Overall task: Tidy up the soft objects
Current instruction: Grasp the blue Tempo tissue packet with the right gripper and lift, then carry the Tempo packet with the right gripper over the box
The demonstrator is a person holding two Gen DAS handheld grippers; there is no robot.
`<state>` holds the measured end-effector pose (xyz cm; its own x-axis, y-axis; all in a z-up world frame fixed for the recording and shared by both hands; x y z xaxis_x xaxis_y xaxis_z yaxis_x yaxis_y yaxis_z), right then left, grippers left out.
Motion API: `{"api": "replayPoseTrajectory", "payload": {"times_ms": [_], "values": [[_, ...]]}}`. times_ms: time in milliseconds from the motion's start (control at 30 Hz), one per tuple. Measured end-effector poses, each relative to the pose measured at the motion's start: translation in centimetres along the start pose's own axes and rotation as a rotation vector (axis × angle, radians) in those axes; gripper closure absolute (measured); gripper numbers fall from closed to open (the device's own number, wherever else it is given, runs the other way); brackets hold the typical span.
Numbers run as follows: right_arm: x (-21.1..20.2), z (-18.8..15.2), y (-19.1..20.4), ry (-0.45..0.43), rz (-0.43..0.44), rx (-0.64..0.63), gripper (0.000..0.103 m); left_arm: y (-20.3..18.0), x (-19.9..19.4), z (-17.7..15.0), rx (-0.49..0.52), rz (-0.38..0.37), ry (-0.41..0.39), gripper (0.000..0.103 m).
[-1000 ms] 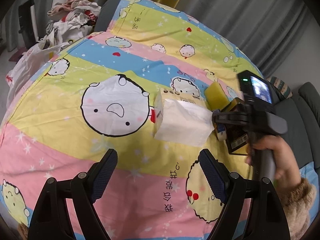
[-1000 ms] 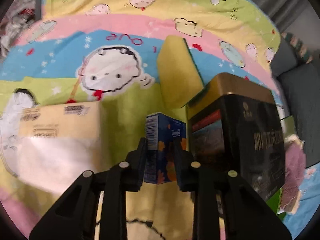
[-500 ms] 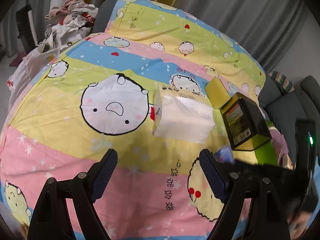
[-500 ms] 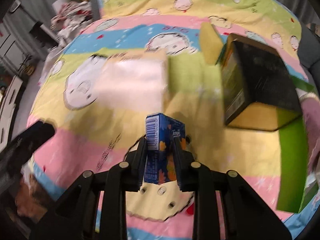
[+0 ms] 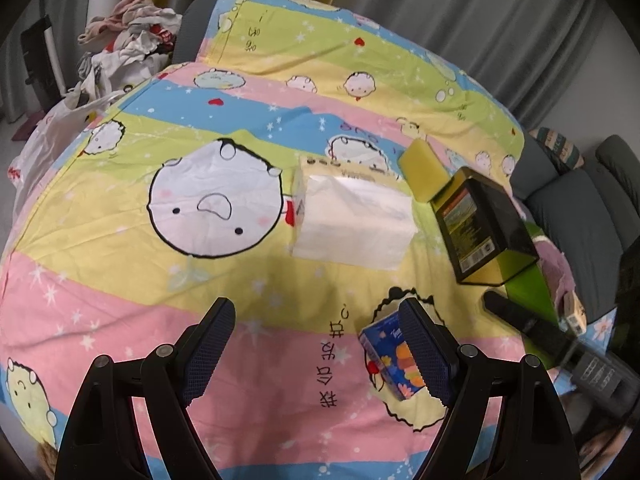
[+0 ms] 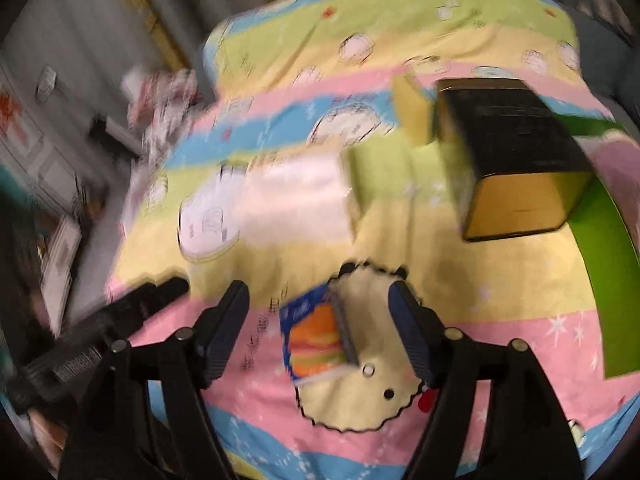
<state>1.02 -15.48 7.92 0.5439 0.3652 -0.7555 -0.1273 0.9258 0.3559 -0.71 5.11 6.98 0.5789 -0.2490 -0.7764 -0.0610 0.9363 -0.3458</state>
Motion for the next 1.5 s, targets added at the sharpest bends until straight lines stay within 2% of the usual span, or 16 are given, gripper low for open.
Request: {"api": "replayPoseTrajectory", "payload": {"times_ms": [133, 233, 367, 533, 633, 733, 867, 967, 1033, 1233, 1500], "values": [[0.3, -0.6, -1.1, 0.011, 0.090, 0.026, 0.029, -1.3, 0.9, -1.1, 0.040, -0.009, 0.043, 0.019], [1.2, -1.4, -1.2, 0.054, 0.152, 0.040, 0.029, -2.4, 2.1, -2.0, 0.061, -0.066, 0.114, 0.019], [2.2, -1.8, -1.3, 0.095, 0.155, 0.039, 0.030, -3.1, 3.0, -2.9, 0.039, -0.099, 0.173, 0.019], [3.1, -2.2, -1.8, 0.134, 0.190, 0.053, 0.035, -4.2, 3.5, -3.7, 0.077, -0.084, 0.184, 0.019], [3.7, -2.4, -2.0, 0.158, 0.198, 0.064, 0.038, -4.9, 4.2, -4.2, 0.088, -0.123, 0.218, 0.020], [4.5, -2.8, -1.8, 0.188, 0.213, 0.066, 0.039, -5.1, 4.6, -4.7, 0.074, -0.158, 0.240, 0.028], [5.2, -3.2, -1.7, 0.218, 0.196, 0.051, 0.042, -5.5, 5.5, -5.2, 0.069, -0.158, 0.242, 0.029], [5.8, -3.4, -1.6, 0.241, 0.217, 0.050, 0.048, -5.5, 6.5, -5.6, 0.045, -0.188, 0.270, 0.040], [6.2, -3.5, -1.6, 0.249, 0.225, 0.056, 0.052, -5.9, 6.7, -5.7, 0.061, -0.201, 0.263, 0.045], [6.3, -3.6, -1.7, 0.237, 0.202, 0.044, 0.057, -6.6, 6.0, -5.7, 0.127, -0.164, 0.195, 0.045], [2.4, -2.6, -1.2, 0.124, 0.244, 0.026, 0.056, -8.1, 2.1, -5.3, 0.197, -0.205, 0.035, 0.045]]}}
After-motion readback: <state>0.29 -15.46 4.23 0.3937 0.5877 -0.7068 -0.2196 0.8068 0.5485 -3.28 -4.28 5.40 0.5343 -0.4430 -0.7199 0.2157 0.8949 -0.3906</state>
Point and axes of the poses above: each gripper's, at about its wrist camera, not at the fingertips, and x roughly the way its jaws point, y to its left, z to its top, the point moved 2 cm from there along x, roughly the way its jaws point, and after that the axes turned 1 degree about -x, right-handed, at the moved point
